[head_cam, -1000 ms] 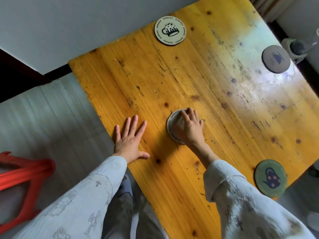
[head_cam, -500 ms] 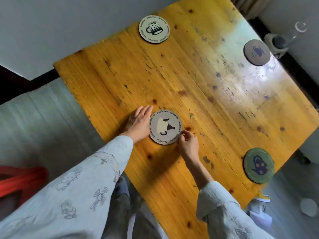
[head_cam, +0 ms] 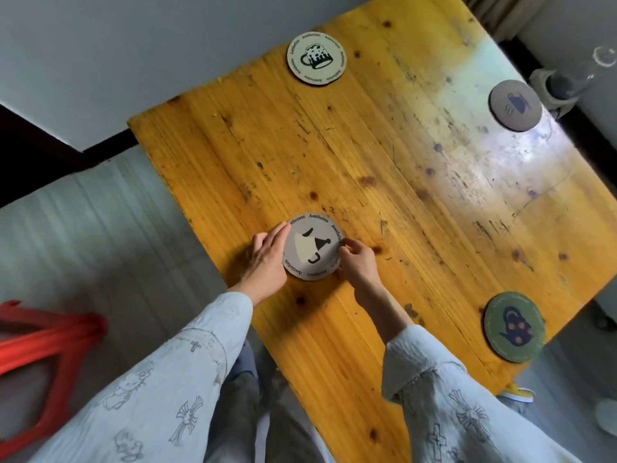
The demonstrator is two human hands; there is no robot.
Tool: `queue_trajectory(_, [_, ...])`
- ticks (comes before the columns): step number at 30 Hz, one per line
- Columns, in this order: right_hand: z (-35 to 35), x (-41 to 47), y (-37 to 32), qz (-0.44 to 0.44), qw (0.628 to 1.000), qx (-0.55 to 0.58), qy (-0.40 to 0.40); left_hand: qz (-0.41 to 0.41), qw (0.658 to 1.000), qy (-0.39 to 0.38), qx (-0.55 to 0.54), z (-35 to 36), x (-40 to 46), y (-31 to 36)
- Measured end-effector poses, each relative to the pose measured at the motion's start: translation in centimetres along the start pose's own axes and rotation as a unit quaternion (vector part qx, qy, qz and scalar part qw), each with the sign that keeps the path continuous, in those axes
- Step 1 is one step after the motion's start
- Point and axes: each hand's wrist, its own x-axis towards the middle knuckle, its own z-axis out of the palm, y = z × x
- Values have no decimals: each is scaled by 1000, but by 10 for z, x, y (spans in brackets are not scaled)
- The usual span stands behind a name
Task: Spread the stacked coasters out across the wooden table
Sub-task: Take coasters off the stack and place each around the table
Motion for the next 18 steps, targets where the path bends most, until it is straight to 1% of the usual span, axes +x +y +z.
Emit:
queue_trajectory(4, [13, -3, -15, -63, 994, -92, -3, -42, 998, 23, -34, -6, -22, -19])
queue_trajectory(8, [29, -10, -23, -92, 987, -129, -25, -82, 995, 47, -39, -14, -43, -35])
queue_trajectory(14, [48, -14, -22, -77, 988, -118, -67, -138, 988, 31, -66, -22, -59, -52])
queue_trajectory(18, [54, -18, -16, -65, 990, -102, -69, -144, 985, 25, -90, -25, -64, -57])
